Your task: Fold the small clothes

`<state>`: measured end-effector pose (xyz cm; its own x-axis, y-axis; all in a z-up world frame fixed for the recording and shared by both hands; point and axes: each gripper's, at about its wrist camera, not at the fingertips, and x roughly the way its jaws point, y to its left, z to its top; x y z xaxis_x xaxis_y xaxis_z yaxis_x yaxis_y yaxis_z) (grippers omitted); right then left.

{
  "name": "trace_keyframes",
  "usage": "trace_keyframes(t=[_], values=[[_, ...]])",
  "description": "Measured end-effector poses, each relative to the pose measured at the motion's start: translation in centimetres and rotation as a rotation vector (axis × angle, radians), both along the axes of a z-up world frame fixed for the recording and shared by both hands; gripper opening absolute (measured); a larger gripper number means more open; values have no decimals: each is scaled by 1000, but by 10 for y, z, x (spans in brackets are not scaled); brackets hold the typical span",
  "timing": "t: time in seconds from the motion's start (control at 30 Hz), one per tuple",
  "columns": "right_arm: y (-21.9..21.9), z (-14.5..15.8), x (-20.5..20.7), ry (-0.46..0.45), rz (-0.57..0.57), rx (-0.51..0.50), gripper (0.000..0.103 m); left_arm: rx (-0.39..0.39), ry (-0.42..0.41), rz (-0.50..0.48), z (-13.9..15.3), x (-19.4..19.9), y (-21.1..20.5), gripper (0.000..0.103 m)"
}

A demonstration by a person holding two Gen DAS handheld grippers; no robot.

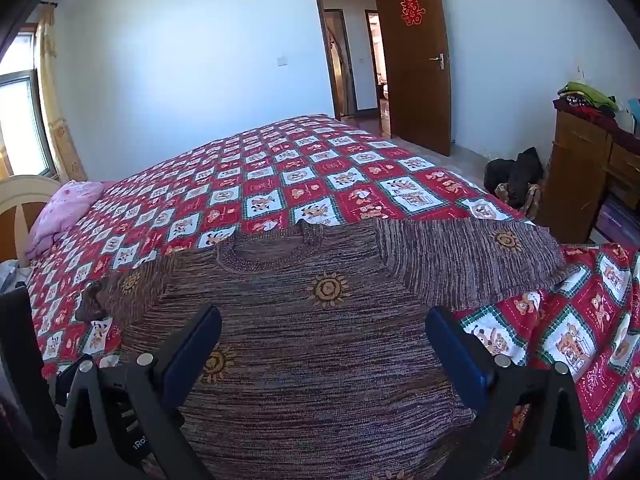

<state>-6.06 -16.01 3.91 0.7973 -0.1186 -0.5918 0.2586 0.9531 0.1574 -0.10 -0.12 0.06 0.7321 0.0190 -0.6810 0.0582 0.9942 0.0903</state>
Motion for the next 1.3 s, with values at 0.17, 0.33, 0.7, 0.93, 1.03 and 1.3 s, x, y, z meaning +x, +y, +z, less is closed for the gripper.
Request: trace_keyframes(t=[0.17,0.33,0.7,0.93,1.03,1.3], values=[[-1,0,3,10,9,-16,102,54,-17,21,4,-9,-16,101],[7,-2,1,6,5,-38,102,11,7,40,-2,-8,-13,99],[6,-3,1,9,6,-35,102,10,24,45,-4,3,15,99],[6,-4,1,9,0,-31,102,-42,54,50,-6,5,19,99],[4,-4,0,7,-4,-29,102,-19,45,51,-7,4,18,99],[3,-4,-1,8,-9,-24,102,9,16,19,-2,-1,11,99]])
